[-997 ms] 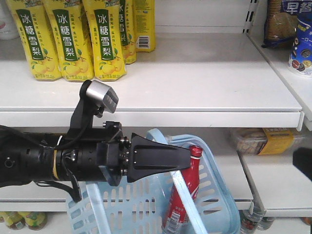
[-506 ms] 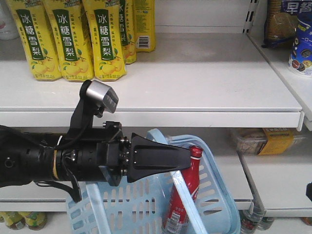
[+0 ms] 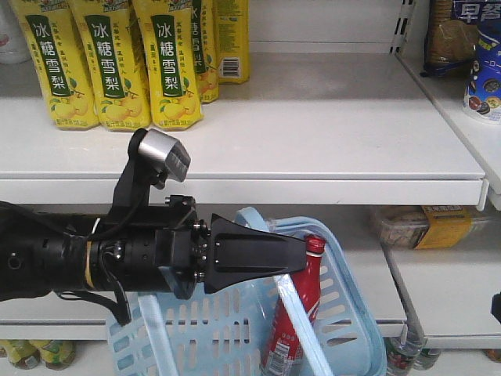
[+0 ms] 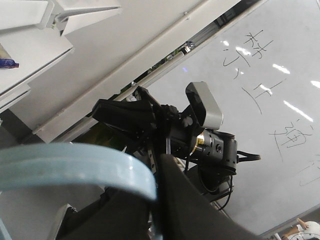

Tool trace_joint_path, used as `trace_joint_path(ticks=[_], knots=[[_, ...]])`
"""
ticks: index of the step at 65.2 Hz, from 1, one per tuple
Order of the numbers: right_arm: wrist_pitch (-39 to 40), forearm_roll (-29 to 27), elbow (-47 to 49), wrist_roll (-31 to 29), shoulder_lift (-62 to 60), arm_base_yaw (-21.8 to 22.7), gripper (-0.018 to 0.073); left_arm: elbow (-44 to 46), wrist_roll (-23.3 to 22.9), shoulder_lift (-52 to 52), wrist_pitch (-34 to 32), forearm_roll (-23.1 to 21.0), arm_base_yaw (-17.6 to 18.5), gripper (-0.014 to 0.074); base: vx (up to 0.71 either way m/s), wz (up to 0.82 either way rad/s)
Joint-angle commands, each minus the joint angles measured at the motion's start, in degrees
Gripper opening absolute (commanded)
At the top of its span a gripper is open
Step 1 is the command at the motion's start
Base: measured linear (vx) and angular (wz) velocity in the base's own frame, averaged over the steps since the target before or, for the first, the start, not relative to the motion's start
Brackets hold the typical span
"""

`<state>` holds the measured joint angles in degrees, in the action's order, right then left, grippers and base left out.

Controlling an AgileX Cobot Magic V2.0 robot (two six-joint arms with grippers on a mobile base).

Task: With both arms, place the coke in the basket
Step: 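Open the right gripper and lift it away from the bottle, then swing the left gripper with the basket back toward the robot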

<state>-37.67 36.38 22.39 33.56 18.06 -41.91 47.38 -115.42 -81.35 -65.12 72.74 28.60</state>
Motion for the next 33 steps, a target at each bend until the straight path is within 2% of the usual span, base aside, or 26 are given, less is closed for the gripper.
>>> trace_joint_path(ticks=[1,6,9,19,33], knots=[[3.4,2.4,1.5,-0.2,0.3,0.1,-0.0005,2.3,1.0,2.4,-14.0,-6.6,0.1,-0.0006,0.0,0.0],[3.4,2.4,1.5,-0.2,0.3,0.1,-0.0005,2.3,1.7,2.1,-12.9,-6.6,0.1,-0.0006,0.0,0.0],[3.4,2.4,1.5,-0.2,0.3,0.1,-0.0005,2.3,4.1,1.7,-11.2,-6.6,0.1,-0.0006,0.0,0.0],[3.4,2.4,1.5,-0.2,0.3,0.1,-0.0005,2.3,12.8,1.1,-1.5,-5.3,0.1,-0.0006,0.0,0.0],[3.4,2.4,1.5,-0.2,0.3,0.1,-0.0005,2.3,20.2,1.1,12.3,-3.3,0.1,-0.0006,0.0,0.0]])
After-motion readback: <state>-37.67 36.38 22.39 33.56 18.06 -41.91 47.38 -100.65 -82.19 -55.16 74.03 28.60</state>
